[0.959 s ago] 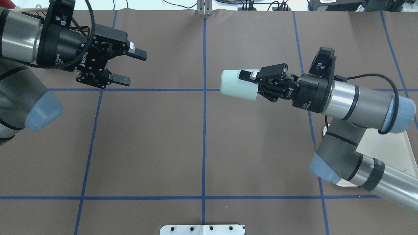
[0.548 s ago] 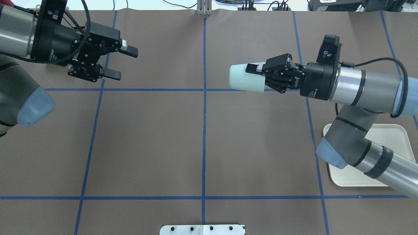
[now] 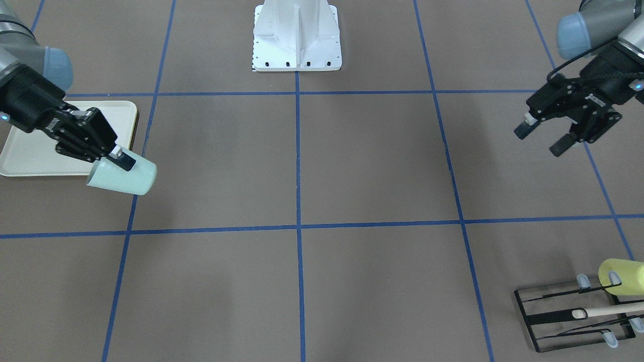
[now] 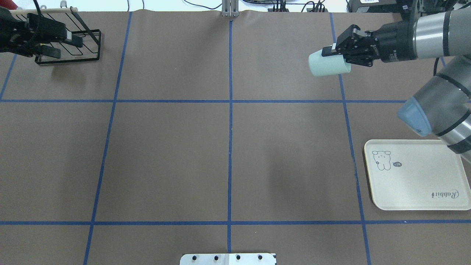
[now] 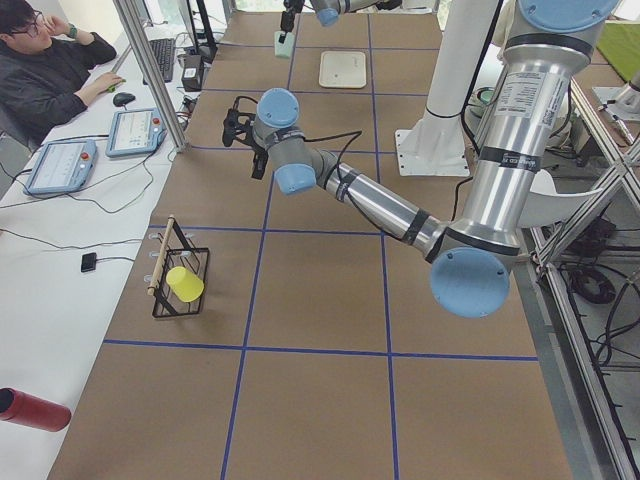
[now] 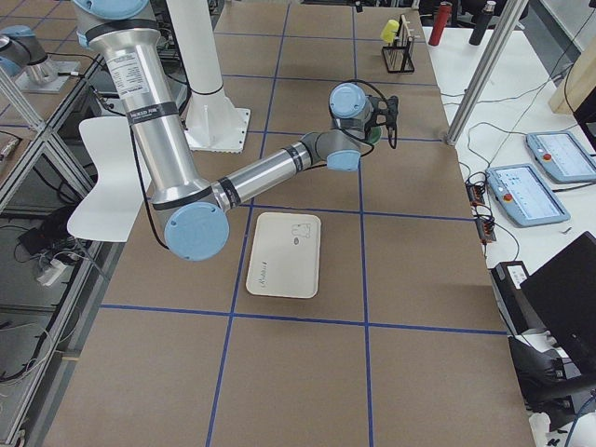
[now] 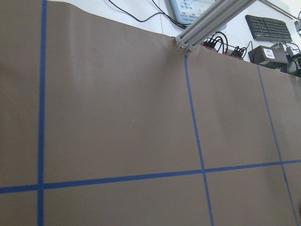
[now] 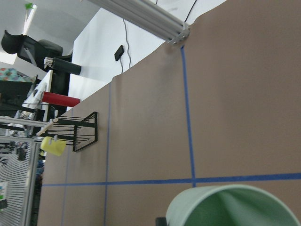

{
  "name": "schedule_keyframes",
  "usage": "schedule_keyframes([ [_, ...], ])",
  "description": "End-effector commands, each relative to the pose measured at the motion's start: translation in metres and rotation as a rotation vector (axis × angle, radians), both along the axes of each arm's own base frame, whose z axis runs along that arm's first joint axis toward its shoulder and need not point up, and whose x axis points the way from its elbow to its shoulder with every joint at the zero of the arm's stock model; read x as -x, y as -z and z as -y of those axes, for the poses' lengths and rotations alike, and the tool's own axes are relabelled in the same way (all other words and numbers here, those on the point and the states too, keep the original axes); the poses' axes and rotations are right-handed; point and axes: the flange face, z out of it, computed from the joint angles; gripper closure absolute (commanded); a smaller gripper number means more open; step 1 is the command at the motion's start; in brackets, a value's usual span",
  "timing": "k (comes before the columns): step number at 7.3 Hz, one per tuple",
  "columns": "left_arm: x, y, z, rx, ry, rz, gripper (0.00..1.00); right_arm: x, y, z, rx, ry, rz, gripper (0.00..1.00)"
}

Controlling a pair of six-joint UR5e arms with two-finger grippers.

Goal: Left arm grabs green cup and hands to right arm on tray

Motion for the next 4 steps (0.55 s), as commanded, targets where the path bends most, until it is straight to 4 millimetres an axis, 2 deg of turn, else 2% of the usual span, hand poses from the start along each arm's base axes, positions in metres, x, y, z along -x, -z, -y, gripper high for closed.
schedule_keyframes([
  [1,0.046,-0.067,0.005,-0.127,-0.018,0.296,0.00,-0.026,-0.058,-0.006,-0.070,0.017,-0.147,1.00],
  [2,0.065,-0.096,0.001,-0.151,-0.069,0.395,0.00,-0.034,-0.084,-0.012,-0.086,0.025,-0.194,1.00],
  [3,0.089,-0.124,-0.005,-0.145,-0.127,0.470,0.00,-0.037,-0.097,-0.012,-0.099,0.042,-0.245,1.00],
  [4,0.101,-0.145,-0.010,-0.092,-0.189,0.514,0.00,-0.037,-0.110,-0.008,-0.123,0.080,-0.320,1.00],
])
